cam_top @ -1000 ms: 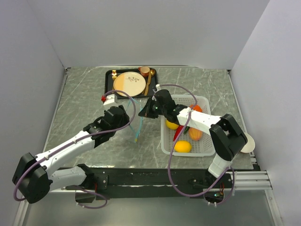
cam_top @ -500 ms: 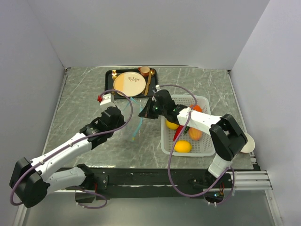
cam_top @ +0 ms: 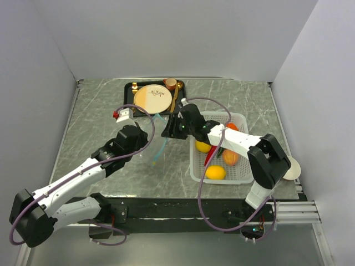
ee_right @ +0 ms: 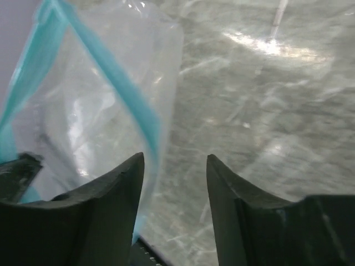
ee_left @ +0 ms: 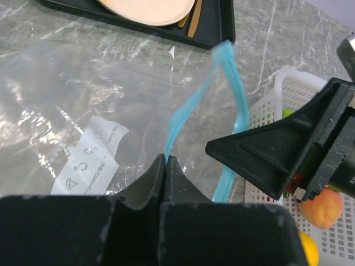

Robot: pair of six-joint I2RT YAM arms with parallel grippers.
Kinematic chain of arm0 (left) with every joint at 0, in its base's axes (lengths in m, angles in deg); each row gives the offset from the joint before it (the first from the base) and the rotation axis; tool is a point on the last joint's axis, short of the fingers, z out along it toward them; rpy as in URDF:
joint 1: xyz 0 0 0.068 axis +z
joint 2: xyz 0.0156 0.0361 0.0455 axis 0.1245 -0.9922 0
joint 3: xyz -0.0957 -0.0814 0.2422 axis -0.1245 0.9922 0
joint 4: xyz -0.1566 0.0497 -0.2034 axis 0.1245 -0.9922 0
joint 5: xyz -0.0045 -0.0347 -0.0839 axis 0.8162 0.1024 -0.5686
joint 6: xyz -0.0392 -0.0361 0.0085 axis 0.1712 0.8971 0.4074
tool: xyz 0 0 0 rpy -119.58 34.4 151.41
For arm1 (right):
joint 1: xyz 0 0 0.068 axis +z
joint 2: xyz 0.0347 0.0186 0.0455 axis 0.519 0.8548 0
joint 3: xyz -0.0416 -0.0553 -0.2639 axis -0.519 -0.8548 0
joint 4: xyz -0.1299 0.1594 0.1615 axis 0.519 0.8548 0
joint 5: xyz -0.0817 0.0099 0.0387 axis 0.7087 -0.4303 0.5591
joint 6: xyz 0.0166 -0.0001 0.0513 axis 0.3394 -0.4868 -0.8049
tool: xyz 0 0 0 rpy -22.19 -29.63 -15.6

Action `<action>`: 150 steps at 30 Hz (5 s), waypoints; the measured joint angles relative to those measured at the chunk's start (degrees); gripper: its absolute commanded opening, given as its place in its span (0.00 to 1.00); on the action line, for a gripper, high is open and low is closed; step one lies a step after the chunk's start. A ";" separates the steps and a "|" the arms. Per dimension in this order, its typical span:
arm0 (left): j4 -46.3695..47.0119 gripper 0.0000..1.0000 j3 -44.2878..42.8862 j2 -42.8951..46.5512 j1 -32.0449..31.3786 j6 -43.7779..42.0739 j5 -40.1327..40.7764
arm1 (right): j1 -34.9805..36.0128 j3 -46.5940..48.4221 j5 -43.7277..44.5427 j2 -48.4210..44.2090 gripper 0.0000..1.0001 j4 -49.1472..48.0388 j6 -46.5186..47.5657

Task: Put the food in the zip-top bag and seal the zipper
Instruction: Pick up the zipper food storage bag at the center of the board, then pick up the fake fruit from the bin, then place the fake fruit in the zipper food storage bag.

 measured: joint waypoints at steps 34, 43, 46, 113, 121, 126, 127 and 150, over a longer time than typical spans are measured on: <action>-0.33 0.01 -0.24 -13.03 -3.30 7.10 1.90 | -14.45 -21.05 36.24 -31.41 0.77 25.97 -3.17; -0.42 0.01 -3.19 -15.58 -3.76 7.37 2.01 | -14.56 -23.82 40.00 -33.18 0.79 31.23 -6.80; -1.75 0.01 -3.39 -15.10 -3.78 7.85 3.13 | -14.64 -25.55 40.11 -33.18 0.80 32.09 -7.21; -7.41 0.01 -3.15 -6.95 -5.75 13.88 8.61 | -8.17 -21.84 8.17 -42.71 0.38 6.62 3.63; -6.54 0.01 -3.17 -9.18 -5.86 12.83 6.58 | -1.42 -20.39 2.43 -30.91 0.37 -3.87 0.81; -6.25 0.01 -3.52 -9.20 -5.86 12.35 6.14 | 1.40 -18.03 0.61 -24.85 0.37 -6.75 -0.09; -6.23 0.01 -3.69 -9.20 -5.86 12.35 6.14 | 1.79 -17.51 0.33 -24.00 0.37 -7.19 -0.22; -6.40 0.01 -4.37 -8.02 -5.90 12.35 7.85 | 4.68 -4.33 3.89 -11.23 0.52 -1.05 1.77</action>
